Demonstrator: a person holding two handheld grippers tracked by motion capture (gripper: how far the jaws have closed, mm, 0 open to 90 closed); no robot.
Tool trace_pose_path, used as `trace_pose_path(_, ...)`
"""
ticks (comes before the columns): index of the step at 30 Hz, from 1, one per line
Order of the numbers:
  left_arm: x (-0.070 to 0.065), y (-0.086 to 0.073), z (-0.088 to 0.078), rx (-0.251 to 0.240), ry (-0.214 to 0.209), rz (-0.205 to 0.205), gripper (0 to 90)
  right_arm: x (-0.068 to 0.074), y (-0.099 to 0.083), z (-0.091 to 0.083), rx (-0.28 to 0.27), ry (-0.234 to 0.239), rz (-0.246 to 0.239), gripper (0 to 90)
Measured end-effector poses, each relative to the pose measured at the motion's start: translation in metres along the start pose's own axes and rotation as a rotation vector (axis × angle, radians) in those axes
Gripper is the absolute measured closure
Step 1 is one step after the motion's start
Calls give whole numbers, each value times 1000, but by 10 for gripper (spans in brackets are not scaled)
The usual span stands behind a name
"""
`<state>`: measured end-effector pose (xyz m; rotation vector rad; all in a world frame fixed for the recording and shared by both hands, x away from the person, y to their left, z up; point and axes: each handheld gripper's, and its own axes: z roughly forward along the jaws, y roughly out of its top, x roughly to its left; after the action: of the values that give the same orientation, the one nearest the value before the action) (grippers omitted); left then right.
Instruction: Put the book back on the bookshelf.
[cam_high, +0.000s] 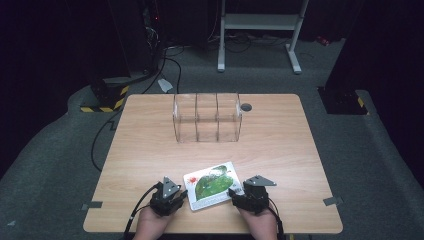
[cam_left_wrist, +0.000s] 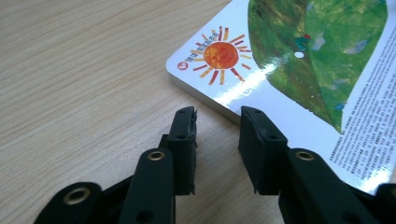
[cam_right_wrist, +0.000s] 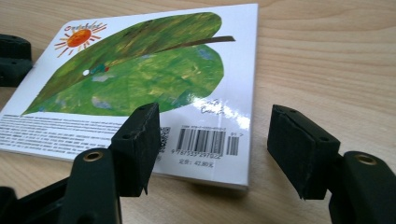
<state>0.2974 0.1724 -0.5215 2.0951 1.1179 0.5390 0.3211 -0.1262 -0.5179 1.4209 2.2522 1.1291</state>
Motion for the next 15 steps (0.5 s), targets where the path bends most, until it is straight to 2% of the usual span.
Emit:
trace_pose_path(6,-7,-2,-2,-5,7,37,729,6,-1,-1,3,-3,-27,357)
trace_pose_path(14,4,3,4,-3,-6,-24,744,9,1,5,1,5,-17,351)
trace_pose_path(15,8,4,6,-4,1,-29,754,9,3,8,-1,7,3,350)
